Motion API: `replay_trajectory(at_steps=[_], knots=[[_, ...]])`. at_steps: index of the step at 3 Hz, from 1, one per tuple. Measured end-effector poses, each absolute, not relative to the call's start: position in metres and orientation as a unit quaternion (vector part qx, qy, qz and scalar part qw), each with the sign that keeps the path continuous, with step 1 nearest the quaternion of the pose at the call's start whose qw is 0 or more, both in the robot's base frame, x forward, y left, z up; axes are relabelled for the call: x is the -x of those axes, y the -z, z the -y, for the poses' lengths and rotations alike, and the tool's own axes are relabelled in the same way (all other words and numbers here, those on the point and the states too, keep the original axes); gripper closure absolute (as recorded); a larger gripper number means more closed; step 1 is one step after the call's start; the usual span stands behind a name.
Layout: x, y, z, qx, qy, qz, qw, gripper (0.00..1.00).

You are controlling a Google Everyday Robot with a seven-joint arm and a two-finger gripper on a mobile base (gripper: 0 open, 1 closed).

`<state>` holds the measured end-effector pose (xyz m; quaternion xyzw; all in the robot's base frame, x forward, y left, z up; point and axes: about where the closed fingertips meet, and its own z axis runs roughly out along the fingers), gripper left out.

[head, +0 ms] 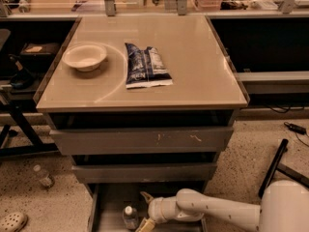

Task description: Pick blue plastic bottle from bottom drawer and place on counter

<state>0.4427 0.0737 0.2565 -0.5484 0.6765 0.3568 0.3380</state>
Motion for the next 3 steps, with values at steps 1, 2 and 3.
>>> replay_trajectory(at_steps=[1, 2, 3], knots=[[-0.4478, -0.2489, -0.0978, 0.547, -0.368, -0.657, 0.365, 0.0], [-0.4483, -0.2487, -0.098, 0.547, -0.368, -0.657, 0.366, 0.0], [-0.4465, -0.241, -0.1064, 0.544, -0.375, -0.653, 0.37, 0.0]])
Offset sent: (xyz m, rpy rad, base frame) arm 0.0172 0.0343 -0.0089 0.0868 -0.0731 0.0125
